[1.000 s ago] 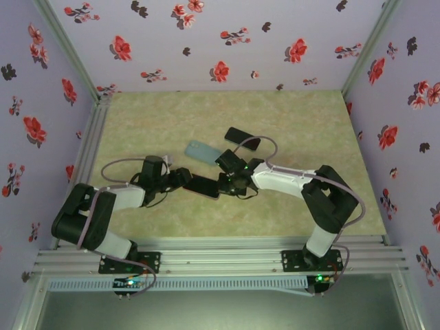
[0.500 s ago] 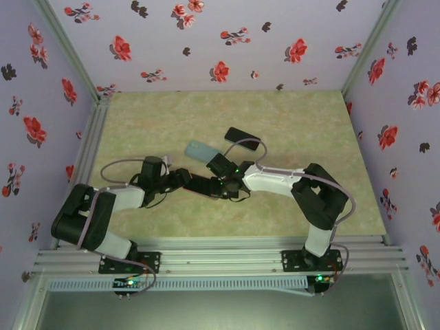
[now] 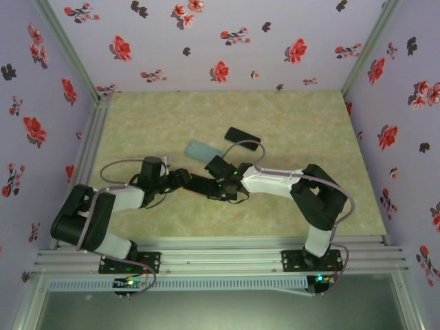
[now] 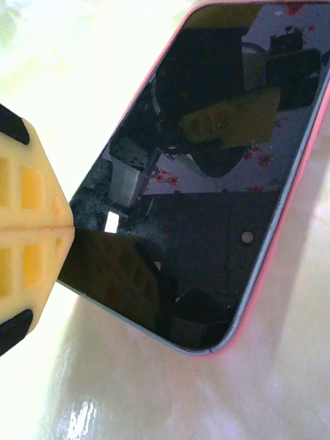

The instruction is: Put the phone into the phone case

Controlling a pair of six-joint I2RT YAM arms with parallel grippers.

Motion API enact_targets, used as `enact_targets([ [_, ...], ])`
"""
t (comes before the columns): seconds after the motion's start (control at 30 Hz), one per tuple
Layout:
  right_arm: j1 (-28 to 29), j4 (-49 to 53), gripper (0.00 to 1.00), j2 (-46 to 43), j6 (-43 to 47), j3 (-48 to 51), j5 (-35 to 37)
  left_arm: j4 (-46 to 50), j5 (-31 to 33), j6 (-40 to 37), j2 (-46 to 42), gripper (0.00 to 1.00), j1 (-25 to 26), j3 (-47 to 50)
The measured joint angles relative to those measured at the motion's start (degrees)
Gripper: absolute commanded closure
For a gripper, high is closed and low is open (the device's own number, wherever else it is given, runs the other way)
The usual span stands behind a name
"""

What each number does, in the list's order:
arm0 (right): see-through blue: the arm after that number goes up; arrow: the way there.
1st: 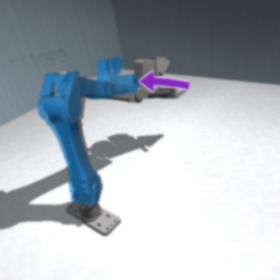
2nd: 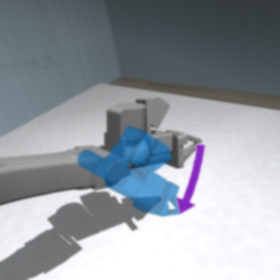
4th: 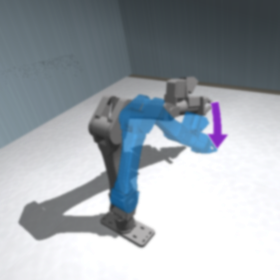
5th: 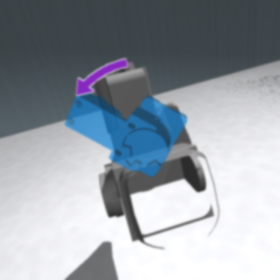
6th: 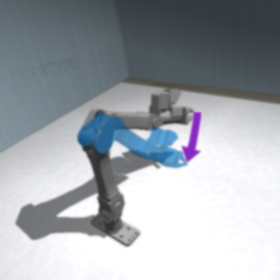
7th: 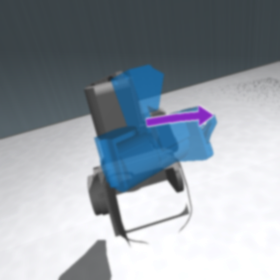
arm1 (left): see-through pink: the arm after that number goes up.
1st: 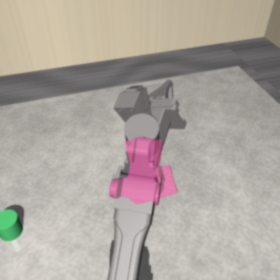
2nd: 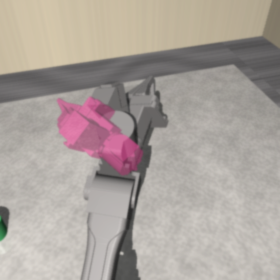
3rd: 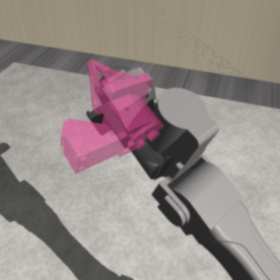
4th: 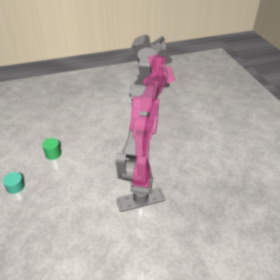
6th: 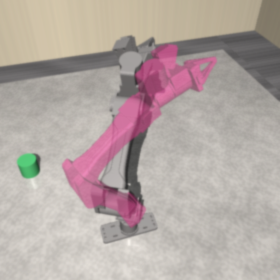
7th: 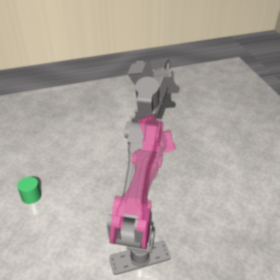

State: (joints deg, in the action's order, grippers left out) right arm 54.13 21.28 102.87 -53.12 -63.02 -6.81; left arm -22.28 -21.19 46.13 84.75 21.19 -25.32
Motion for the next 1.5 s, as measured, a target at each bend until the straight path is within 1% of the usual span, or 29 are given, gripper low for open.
enact_targets([
  [1.03, 0.0, 0.2, 1.0, -1.0, 0.0, 1.2, 1.3, -0.9, 0.0, 0.0, 0.0, 0.44, 0.0, 0.4],
  [1.5, 0.1, 0.5, 1.0, 0.0, -0.5, 0.8, 1.1, -1.1, 0.0, 0.0, 0.0, 0.44, -0.1, 0.5],
])
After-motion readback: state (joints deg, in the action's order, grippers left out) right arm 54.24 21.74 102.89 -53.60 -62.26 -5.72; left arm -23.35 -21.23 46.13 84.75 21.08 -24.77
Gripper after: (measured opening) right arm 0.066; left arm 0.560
